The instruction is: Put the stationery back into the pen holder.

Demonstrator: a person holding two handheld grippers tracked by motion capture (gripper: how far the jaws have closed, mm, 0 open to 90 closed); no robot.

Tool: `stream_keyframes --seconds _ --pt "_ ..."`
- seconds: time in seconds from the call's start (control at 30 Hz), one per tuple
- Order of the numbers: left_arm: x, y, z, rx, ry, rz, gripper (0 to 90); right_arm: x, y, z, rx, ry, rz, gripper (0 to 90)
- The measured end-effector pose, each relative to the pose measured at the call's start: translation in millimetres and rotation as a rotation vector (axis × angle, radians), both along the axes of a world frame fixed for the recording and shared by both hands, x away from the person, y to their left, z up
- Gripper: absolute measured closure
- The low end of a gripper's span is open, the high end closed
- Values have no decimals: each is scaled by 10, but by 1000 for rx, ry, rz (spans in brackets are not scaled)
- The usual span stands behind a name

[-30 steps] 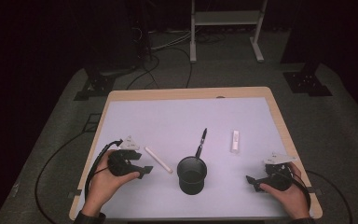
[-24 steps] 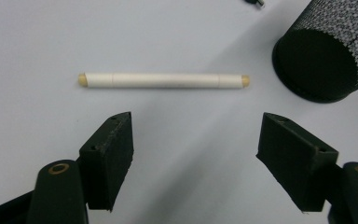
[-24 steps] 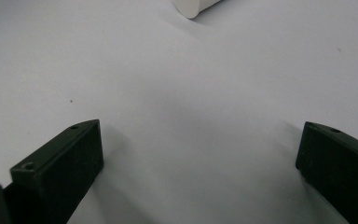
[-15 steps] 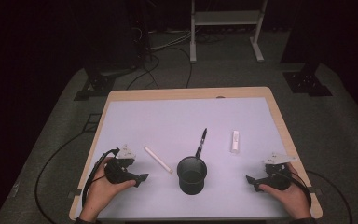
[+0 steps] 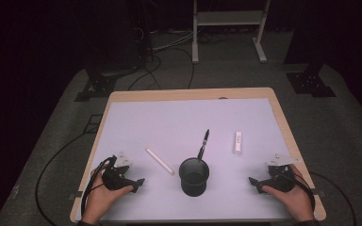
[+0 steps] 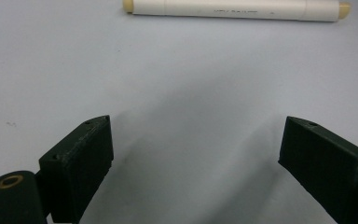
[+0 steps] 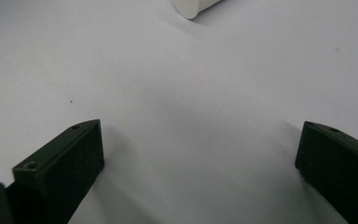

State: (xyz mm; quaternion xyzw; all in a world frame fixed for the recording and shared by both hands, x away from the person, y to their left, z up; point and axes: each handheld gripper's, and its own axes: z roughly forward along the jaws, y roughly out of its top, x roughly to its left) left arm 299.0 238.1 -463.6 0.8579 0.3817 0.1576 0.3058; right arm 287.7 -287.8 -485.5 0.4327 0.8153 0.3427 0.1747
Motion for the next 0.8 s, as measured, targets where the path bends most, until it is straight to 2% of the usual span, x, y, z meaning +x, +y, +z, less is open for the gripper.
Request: stream_keyframes --seconds 0.17,0.27,0.47,0.8 --pt "7 43 -59 -4 -7 17 84 -13 -2 12 9 -7 -29 63" --pt "6 77 -88 -32 -12 23 66 -16 -10 24 8 -16 -44 125" --pt "-17 111 -156 -72 -57 23 21 6 16 53 14 -14 -63 190" --pt "-21 108 -161 -76 -56 26 20 109 76 167 37 -19 -89 229"
